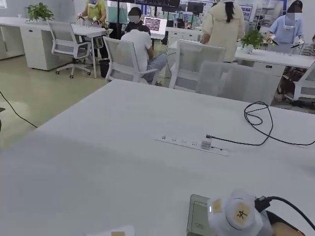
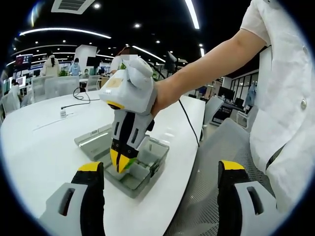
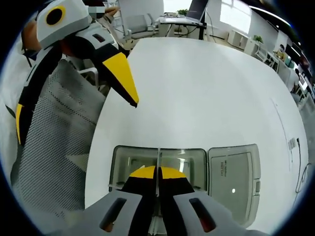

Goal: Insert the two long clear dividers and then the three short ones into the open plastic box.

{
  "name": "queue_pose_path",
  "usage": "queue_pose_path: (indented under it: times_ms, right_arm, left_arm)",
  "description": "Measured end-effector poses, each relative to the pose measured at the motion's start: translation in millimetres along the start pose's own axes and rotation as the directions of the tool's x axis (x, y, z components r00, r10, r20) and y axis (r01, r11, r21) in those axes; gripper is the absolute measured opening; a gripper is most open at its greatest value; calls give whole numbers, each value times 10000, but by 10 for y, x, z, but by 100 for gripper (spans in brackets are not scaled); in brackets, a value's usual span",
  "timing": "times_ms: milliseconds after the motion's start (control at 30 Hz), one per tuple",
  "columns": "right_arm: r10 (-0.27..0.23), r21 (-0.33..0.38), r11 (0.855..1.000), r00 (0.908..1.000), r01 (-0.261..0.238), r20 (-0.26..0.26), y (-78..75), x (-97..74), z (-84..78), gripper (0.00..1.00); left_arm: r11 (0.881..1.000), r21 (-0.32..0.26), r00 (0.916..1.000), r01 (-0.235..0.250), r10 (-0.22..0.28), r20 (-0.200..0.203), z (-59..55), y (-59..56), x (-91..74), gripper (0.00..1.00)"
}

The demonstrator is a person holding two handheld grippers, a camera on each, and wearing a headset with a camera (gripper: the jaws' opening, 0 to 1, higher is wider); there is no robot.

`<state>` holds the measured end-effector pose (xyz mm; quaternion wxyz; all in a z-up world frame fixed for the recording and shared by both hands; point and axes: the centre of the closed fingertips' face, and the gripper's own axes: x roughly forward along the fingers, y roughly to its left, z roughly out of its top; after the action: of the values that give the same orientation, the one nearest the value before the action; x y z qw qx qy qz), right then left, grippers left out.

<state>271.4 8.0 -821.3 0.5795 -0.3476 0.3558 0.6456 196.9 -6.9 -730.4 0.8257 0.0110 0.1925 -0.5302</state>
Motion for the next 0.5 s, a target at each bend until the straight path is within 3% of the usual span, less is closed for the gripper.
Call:
queue_pose_path:
  times_ms: [500]
  right_arm:
    - [-33, -61, 10000, 9998, 32, -189, 3, 12, -12, 4]
  left_arm:
    - [9999, 114, 9999, 17, -16, -105, -5, -16, 7, 99]
